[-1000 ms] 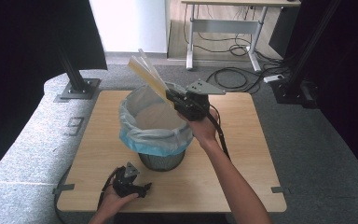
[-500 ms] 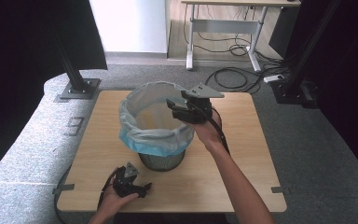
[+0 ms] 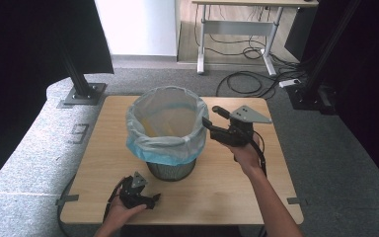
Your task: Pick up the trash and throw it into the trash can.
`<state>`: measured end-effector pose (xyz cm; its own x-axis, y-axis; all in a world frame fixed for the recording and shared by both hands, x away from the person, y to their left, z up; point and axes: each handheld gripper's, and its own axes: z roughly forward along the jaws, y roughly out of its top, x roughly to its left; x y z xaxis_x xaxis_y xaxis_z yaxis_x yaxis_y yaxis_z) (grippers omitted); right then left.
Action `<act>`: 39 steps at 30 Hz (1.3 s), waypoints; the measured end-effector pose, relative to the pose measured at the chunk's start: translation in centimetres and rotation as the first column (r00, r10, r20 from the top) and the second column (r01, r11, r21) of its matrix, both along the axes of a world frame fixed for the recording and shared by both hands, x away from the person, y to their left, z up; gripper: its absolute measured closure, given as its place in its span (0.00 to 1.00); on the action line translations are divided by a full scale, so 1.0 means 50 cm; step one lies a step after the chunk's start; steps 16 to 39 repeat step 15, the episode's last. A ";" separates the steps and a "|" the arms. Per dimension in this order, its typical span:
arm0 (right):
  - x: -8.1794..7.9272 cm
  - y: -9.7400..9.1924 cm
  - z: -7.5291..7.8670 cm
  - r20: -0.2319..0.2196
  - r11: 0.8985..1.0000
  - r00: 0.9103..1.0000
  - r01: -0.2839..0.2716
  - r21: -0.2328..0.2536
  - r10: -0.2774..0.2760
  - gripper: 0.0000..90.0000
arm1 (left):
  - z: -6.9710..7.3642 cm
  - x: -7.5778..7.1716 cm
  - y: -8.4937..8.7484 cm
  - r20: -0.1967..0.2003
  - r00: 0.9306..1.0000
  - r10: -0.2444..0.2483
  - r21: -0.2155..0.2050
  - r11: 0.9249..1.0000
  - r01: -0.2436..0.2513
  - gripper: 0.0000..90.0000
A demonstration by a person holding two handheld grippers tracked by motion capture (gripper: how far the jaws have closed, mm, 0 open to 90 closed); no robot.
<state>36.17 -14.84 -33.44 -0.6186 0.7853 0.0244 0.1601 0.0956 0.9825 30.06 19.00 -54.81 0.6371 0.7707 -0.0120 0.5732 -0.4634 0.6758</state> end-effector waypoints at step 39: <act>-0.023 -0.106 -0.091 -0.049 0.998 0.997 0.055 0.015 -0.054 0.34 | 0.000 0.000 0.000 0.001 1.000 0.001 0.002 1.000 -0.001 0.07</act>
